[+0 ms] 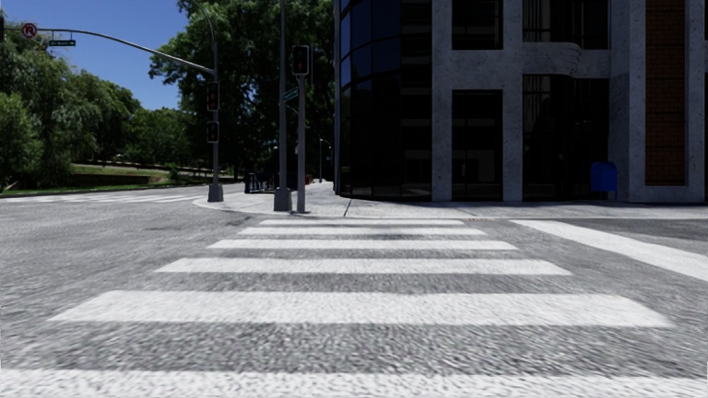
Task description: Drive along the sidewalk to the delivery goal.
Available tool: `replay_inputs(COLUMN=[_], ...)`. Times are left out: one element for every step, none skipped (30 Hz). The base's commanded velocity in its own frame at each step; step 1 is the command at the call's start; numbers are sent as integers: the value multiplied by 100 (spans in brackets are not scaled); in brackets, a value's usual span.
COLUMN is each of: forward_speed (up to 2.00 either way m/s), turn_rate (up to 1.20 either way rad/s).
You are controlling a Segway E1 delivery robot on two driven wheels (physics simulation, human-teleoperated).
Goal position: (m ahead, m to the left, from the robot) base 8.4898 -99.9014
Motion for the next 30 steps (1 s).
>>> replay_inputs(forward_speed=[200,200,200,200,200,200,200,200,200,200,200,200,200,200,200,200,200,200,200,200,200,200,200,200,200,200,200,200,200,200], turn_rate=[0,0,0,0,0,0,0,0,0,0,0,0,0,0,0,0,0,0,0,0,0,0,0,0,0,0,0,0,0,0])
